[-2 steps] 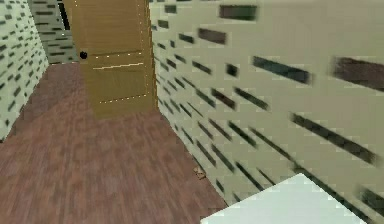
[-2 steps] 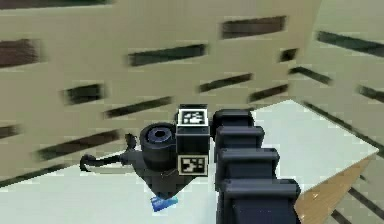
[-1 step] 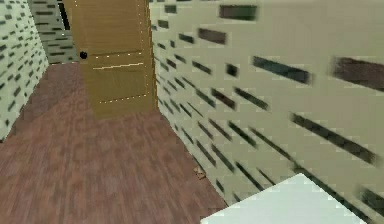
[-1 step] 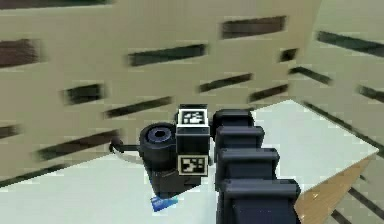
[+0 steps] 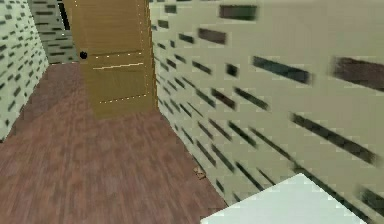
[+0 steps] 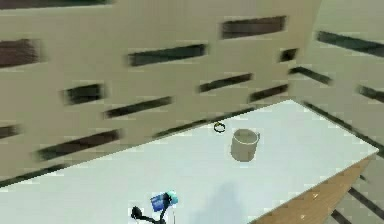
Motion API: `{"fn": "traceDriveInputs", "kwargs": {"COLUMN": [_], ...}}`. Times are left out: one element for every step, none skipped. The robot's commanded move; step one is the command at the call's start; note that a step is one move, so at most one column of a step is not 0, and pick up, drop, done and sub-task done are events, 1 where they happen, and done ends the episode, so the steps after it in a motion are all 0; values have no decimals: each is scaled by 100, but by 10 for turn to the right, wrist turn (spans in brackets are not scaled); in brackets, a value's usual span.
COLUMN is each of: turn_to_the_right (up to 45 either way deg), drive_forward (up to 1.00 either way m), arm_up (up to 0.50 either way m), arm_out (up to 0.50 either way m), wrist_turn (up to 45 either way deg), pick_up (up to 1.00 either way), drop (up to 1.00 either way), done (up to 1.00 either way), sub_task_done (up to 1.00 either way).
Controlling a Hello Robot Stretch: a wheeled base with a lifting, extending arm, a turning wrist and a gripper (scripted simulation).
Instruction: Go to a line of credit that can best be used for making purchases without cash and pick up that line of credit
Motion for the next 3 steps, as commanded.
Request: {"fn": "traceDriveInputs", "kwargs": {"turn_to_the_right": [0,0,0], "drive_forward": [0,0,0], "arm_up": [0,10,0], "arm_out": [0,0,0], "wrist_turn": [0,0,0], "pick_up": [100,0,0], "drop": [0,0,0], "done": [0,0,100], "sub_task_done": [0,0,0]}}
